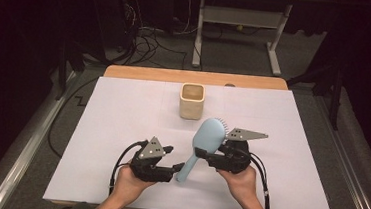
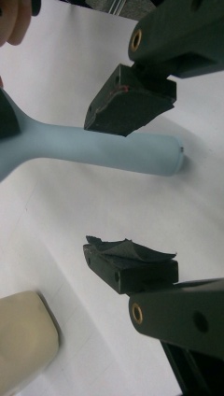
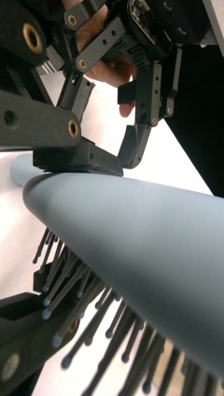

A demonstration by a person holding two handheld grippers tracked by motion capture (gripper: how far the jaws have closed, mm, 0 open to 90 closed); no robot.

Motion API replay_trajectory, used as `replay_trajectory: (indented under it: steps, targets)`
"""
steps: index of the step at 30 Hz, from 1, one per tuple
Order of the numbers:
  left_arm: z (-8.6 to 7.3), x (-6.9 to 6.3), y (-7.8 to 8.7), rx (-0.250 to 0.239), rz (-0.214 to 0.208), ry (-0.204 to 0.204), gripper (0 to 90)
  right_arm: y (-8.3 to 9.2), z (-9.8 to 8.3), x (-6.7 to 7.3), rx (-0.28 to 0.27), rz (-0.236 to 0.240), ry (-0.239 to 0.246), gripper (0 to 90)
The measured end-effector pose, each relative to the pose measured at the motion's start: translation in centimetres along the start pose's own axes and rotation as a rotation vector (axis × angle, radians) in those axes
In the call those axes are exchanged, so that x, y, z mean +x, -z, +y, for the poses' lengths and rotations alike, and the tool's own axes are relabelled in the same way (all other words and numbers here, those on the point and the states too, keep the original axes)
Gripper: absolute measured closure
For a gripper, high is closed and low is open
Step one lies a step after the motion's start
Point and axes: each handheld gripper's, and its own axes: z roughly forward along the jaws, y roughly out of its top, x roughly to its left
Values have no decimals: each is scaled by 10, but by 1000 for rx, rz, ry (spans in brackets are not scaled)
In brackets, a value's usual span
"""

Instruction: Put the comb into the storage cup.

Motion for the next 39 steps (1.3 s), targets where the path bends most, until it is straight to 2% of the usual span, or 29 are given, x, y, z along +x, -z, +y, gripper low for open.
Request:
replay_trajectory:
  steps: [4,7,17,32,39]
  targets:
    - [-3,6,6,-16,9,13,359,2,1,-2,1,-4,-4,548]
    - [-6,9,9,-28,60,35,363,3,2,-3,6,-8,-4,546]
    - [-17,22,24,-49,83,66,359,7,5,-6,16,-21,-9,544]
    - [-33,37,43,-88,124,85,349,13,8,-11,30,-43,-13,540]
    - [-39,44,50,-111,133,117,348,16,9,-13,37,-56,-15,539]
